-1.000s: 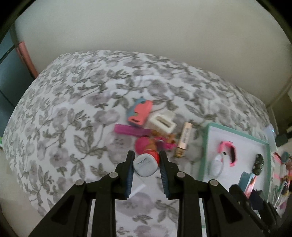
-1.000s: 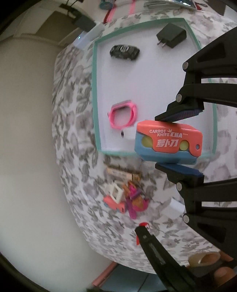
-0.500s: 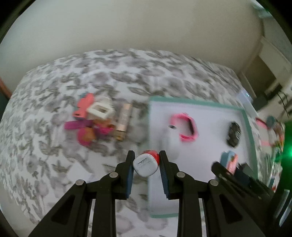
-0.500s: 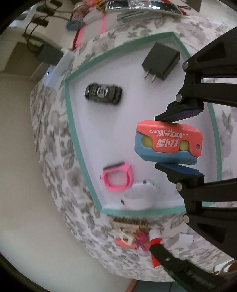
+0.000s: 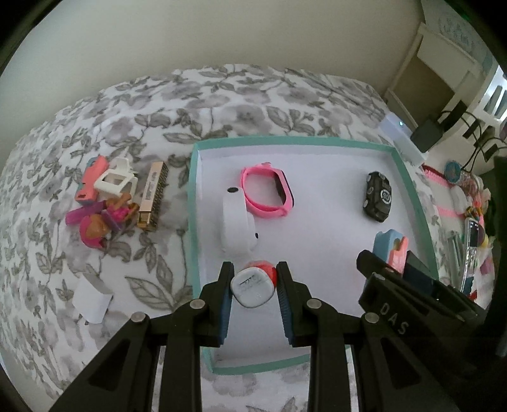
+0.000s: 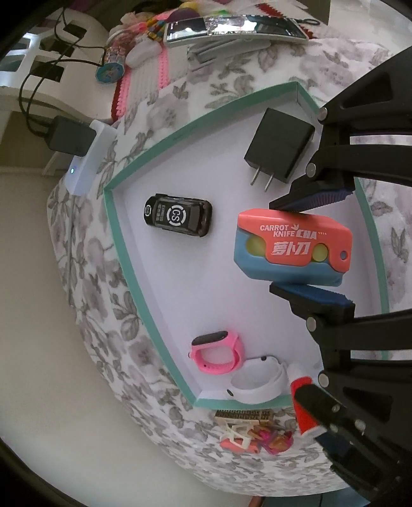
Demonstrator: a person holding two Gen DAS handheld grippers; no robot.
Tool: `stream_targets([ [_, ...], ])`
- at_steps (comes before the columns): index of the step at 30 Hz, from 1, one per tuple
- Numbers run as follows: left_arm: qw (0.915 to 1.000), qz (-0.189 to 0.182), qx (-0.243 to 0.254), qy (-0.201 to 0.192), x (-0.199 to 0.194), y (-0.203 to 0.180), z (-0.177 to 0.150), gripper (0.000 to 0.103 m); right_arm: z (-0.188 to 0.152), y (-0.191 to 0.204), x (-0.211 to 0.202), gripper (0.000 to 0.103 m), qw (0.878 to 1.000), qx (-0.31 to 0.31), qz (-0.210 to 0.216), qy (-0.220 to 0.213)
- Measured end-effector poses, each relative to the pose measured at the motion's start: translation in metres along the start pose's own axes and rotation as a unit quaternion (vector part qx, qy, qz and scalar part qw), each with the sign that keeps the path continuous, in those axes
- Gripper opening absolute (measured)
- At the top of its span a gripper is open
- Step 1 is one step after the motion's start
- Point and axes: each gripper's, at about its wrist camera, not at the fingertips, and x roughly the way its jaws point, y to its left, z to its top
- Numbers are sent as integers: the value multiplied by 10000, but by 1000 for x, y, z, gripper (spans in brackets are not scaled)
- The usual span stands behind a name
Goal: Organize rigid objects
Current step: 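Carry the toy knife and glue bottle into the white tray and open both tools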
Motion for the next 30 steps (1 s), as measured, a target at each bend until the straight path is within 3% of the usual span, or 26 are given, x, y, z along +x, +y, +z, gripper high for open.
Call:
stream_targets([
  [5, 9998, -140, -71, 106, 7, 1, -1, 28, 0, -3, 1, 47, 10000, 43, -18, 29],
  [19, 9998, 47, 41, -170, 0, 1, 1, 28, 1, -5, -5, 47, 9999, 80, -70, -116],
  [25, 9996, 115, -9, -262, -2, 4, 3, 33, 1, -5, -9, 47, 9997, 82, -110, -185],
  [30, 9991, 214, -125, -334, -4, 9, 4, 43, 1, -4, -9, 47, 9997, 90, -136, -197],
])
